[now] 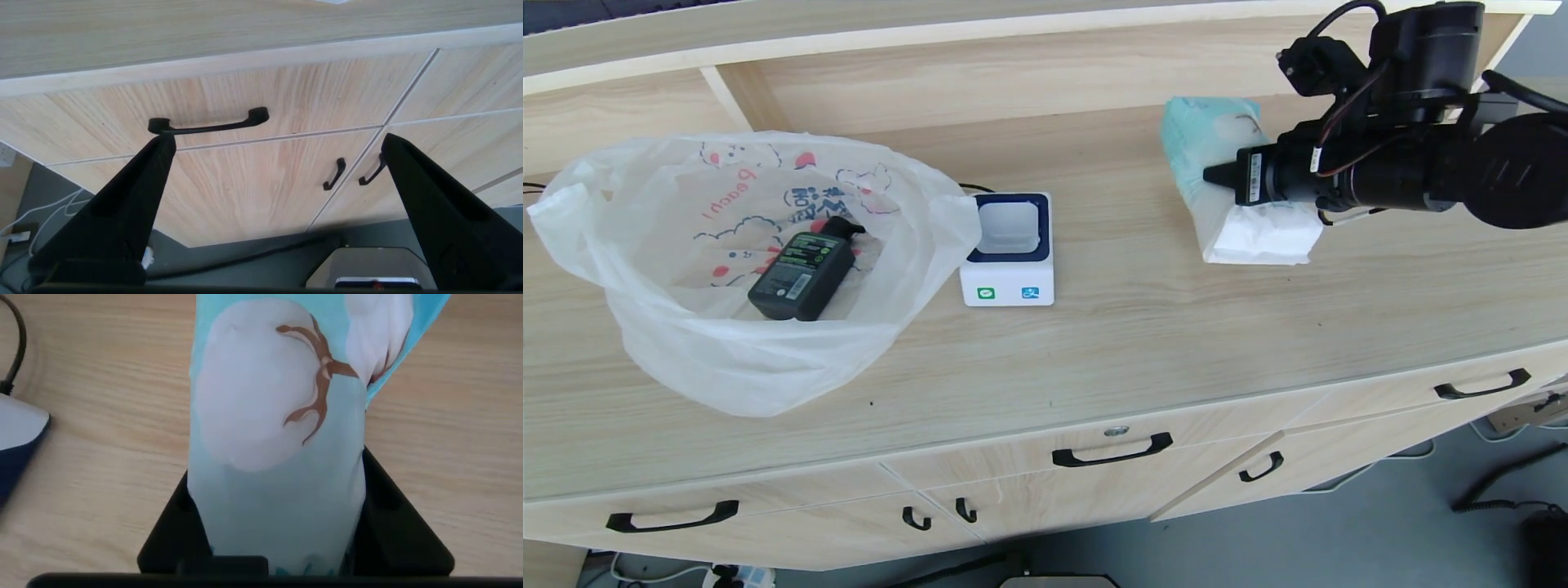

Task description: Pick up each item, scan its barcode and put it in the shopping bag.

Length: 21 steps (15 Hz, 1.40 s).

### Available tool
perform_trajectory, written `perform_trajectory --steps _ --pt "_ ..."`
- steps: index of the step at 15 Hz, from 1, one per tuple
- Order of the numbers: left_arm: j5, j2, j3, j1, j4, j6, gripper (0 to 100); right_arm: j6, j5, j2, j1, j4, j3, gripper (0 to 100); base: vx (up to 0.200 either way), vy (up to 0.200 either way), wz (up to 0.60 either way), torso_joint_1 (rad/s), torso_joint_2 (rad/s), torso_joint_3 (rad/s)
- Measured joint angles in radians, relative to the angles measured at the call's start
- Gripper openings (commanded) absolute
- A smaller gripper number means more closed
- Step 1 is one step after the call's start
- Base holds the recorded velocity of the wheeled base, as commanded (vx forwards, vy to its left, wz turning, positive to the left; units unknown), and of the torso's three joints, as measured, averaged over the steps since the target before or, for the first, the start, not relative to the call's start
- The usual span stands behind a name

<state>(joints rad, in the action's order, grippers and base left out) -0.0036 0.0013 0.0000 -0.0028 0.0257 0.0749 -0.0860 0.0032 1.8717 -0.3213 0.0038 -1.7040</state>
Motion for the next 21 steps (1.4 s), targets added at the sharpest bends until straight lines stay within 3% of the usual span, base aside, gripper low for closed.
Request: perform_trajectory --steps 2,5,7,10,13,17,19,21 --pt "0.000 0.000 0.000 0.000 0.000 0.000 100 0.081 -0.054 -0.102 -0.060 -0.013 0.084 0 0.000 0.000 0.00 0.000 0.00 0.000" --pt "0.001 0.000 0.000 0.000 -0.001 -0.009 100 0.309 -0.174 -0.277 -0.305 -0.125 0.324 0 0.000 0.000 0.00 0.000 0.00 0.000" --pt "0.001 0.000 0.000 0.000 0.000 -0.010 100 0.473 -0.300 -0.368 -0.472 -0.294 0.521 0 0.000 0.000 0.00 0.000 0.00 0.000" --pt "0.000 0.000 0.000 0.000 -0.001 -0.010 100 0.618 -0.377 -0.415 -0.600 -0.614 0.723 0 0.000 0.000 0.00 0.000 0.00 0.000" --pt "0.000 0.000 0.000 0.000 -0.001 -0.011 100 0.730 -0.268 -0.391 -0.638 -0.725 0.811 0 0.000 0.000 0.00 0.000 0.00 0.000" --pt "0.000 0.000 0.000 0.000 -0.001 -0.005 100 0.905 -0.089 -0.366 -0.609 -0.795 0.851 0 0.000 0.000 0.00 0.000 0.00 0.000" --pt "0.000 0.000 0.000 0.000 0.000 -0.001 100 0.962 0.030 -0.363 -0.597 -0.961 0.881 0 0.000 0.000 0.00 0.000 0.00 0.000" --pt "0.000 0.000 0.000 0.000 0.000 0.000 100 1.040 0.078 -0.360 -0.583 -1.090 0.934 0 0.000 0.000 0.00 0.000 0.00 0.000"
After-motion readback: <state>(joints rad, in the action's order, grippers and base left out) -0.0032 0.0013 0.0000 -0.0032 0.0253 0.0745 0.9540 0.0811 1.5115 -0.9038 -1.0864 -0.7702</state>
